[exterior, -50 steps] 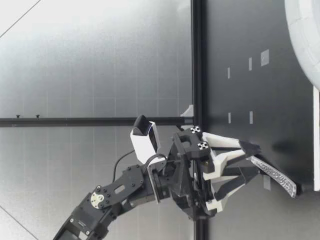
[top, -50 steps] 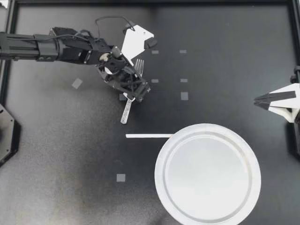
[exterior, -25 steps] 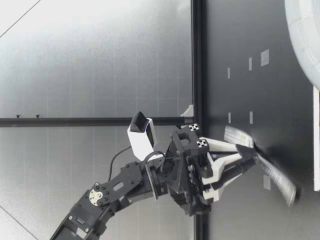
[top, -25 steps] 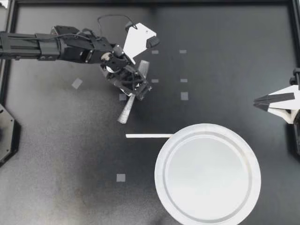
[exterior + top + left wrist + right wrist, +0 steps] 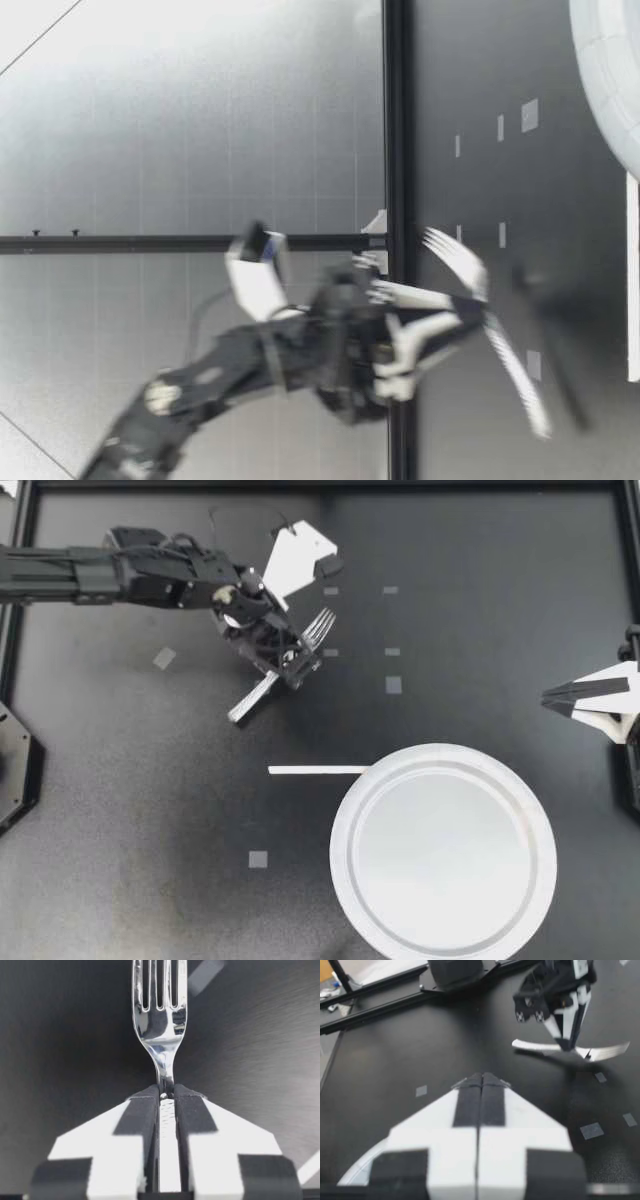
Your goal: Pick up the fork and place it on the plate.
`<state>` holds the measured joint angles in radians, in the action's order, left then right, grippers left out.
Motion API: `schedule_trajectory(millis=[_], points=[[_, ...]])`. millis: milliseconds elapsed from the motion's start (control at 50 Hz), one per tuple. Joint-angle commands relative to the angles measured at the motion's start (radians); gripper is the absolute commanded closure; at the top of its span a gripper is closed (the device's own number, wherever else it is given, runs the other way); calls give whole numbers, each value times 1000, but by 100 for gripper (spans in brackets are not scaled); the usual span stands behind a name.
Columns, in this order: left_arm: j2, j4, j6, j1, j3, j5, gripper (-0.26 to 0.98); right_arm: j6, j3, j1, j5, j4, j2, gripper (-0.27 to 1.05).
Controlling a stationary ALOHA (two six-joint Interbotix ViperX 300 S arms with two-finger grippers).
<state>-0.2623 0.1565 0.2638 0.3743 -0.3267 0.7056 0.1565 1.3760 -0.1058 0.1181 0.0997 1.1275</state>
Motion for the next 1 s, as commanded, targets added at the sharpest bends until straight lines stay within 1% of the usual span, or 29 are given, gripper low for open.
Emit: schedule_trajectory(millis=[0, 60, 180, 340, 400, 460, 540, 560, 660, 720, 860, 980], points=[[100, -3, -40, -5, 38, 3, 69, -2, -18, -5, 17, 0, -3, 84], [138, -3, -72, -17, 48, 3, 69, -3, -18, -5, 34, 0, -5, 84], [202, 3, -114, -58, 69, -20, 69, -3, -11, -5, 104, 0, -9, 84], [282, 3, -147, -147, 95, -144, 69, -5, -29, -3, 170, -3, -44, 80], [310, 3, -169, -179, 101, -204, 69, -6, -43, 0, 181, -12, -63, 75], [341, 3, -196, -209, 101, -273, 69, -6, -61, 9, 192, -35, -83, 68], [383, 3, -233, -253, 92, -393, 69, -6, -95, 23, 210, -60, -118, 52], [391, 3, -241, -262, 89, -420, 69, -8, -110, 26, 215, -64, -133, 45], [431, 3, -278, -295, 52, -554, 69, -9, -164, 26, 229, -71, -195, 23], [453, 3, -299, -304, 20, -647, 69, -9, -195, 28, 236, -78, -235, 15], [488, 3, -313, -307, -95, -896, 69, -9, -245, 32, 302, -87, -331, 17], [491, 3, -313, -307, -164, -1046, 69, -5, -279, 63, 426, -87, -440, 18]])
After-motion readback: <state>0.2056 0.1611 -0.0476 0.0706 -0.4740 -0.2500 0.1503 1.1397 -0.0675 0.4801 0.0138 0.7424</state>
